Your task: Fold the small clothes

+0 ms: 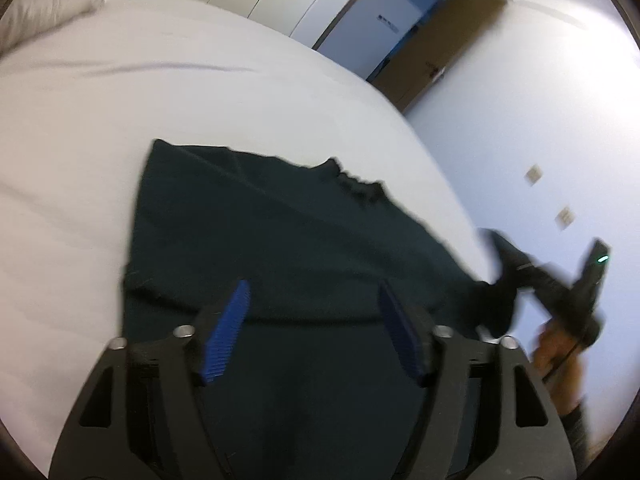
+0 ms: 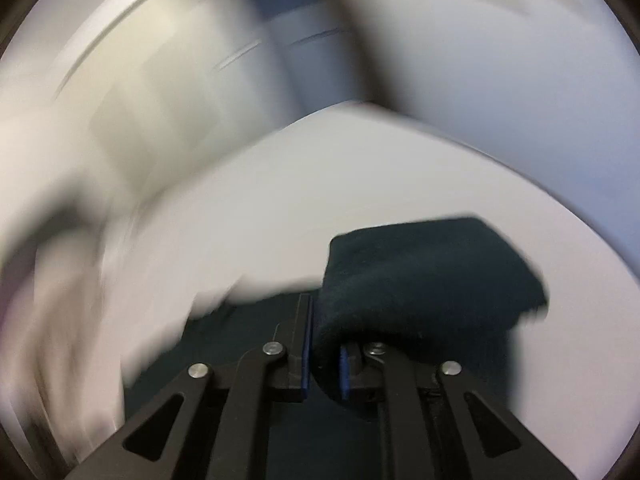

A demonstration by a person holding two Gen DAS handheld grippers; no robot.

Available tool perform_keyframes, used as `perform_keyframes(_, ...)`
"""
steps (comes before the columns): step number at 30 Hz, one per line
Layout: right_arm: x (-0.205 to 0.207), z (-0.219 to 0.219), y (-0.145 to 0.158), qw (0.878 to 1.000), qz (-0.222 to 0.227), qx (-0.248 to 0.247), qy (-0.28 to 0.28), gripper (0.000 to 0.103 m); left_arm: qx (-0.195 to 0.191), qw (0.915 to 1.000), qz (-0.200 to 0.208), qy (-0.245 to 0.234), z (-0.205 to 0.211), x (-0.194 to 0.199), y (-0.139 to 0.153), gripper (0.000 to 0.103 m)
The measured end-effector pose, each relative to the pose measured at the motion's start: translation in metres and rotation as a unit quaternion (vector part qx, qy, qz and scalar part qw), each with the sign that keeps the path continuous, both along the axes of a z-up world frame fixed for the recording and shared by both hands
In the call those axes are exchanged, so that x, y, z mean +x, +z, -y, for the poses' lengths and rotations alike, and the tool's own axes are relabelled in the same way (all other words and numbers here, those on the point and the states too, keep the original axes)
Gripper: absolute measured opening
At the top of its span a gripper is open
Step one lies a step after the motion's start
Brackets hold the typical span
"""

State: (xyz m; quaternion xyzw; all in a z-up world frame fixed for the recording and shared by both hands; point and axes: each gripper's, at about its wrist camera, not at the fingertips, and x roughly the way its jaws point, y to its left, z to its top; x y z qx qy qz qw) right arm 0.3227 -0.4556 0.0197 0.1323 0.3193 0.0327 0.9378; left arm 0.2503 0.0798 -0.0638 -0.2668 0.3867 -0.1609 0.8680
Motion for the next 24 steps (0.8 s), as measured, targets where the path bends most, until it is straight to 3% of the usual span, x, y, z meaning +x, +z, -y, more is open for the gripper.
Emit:
perform_keyframes(3, 0.018, -0.103, -0.035, 0.989, -0.029, -0.116, 0.088, 0.011, -0.059, 0.9978, -0.028, -0.008, -0.002, 0.018, -0.010, 0.079)
perform_keyframes(7, 0.003, -0.153, -0.070, 0.982, -0.041, -0.140, 0.116, 0.011, -0.097, 0.9930, -0.063, -0.024, 0.004, 0.037, -0.026, 0.079)
perform_keyframes(10, 0.011, -0.163, -0.079, 0.978, -0.048, -0.158, 0.126, 0.011, -0.111, 0.9888, -0.091, -0.041, 0.017, 0.055, -0.038, 0.080)
perform_keyframes(12, 0.015, -0.159, -0.083, 0.980, -0.058, -0.144, 0.126, 0.011, -0.137, 0.9817, -0.125, -0.044, 0.023, 0.060, -0.050, 0.080)
perform_keyframes(19, 0.001, -0.140, -0.099, 0.982, -0.070, -0.113, 0.133, 0.014, -0.137, 0.9791, -0.143, -0.045, 0.045, 0.068, -0.062, 0.080)
perform_keyframes(24, -0.003, -0.137, -0.098, 0.982, -0.073, -0.086, 0.149, 0.029, -0.190, 0.9659, -0.168, -0.050, 0.051, 0.089, -0.078, 0.078)
